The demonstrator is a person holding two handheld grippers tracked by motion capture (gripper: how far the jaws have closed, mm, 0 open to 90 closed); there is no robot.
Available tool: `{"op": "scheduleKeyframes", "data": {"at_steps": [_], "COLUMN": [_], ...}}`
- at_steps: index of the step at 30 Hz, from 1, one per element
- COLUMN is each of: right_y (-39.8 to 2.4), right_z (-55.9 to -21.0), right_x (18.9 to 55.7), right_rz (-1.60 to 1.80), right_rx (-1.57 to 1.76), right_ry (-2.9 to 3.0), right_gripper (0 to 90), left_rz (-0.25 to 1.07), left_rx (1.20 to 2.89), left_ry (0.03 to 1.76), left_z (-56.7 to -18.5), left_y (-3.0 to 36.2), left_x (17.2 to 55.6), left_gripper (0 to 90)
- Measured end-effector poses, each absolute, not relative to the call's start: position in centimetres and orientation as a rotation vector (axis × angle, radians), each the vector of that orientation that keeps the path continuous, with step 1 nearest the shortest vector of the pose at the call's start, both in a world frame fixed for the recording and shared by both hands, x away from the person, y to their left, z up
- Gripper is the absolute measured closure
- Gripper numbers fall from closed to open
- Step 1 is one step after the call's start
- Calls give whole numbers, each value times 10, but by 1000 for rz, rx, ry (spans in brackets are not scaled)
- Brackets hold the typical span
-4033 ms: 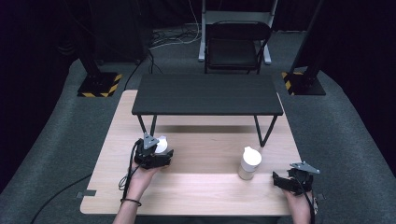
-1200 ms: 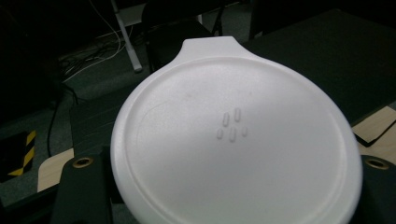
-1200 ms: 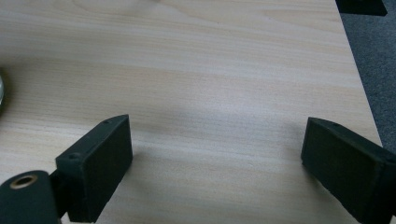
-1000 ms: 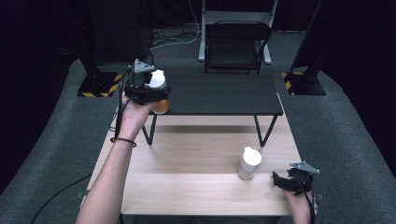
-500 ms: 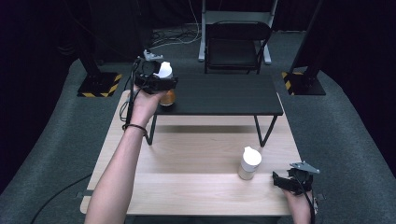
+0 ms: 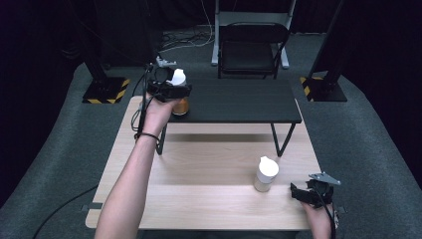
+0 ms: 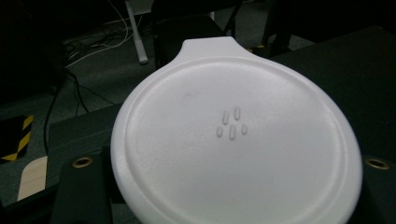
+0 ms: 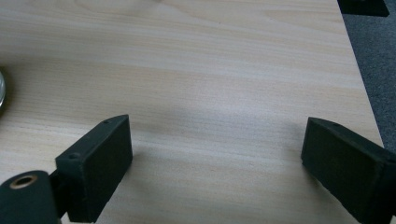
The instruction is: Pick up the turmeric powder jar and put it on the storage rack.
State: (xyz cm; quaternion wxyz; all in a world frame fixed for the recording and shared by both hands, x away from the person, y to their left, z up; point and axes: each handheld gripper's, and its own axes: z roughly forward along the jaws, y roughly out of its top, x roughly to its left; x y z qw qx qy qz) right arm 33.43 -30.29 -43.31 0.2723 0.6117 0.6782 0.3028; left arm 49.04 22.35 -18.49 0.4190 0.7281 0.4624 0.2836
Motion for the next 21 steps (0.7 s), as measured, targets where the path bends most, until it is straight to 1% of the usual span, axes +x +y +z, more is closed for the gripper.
{"op": "scheduleKeyframes", "data": {"at_steps": [4,9,13,21], "right_y": [-303,-303,-303,-303], "right_z": [-433,-433,-433,-433], "right_x": [334,334,334,334], "right_rz": [815,815,815,815], "right_rx": [1647,1646,1646,1646], "right_ry": [1825,1826,1826,1826], "right_gripper": [76,76,76,75], "left_rz": [710,704,717,731], "left_rx": [1826,1818,1813,1818], "left_ry": [1161,1166,1160,1126], "left_z": [-184,-183,-185,-200], "left_y": [223,228,233,252], "left_x": [489,484,476,454], "left_gripper": [286,202,162,138]}}
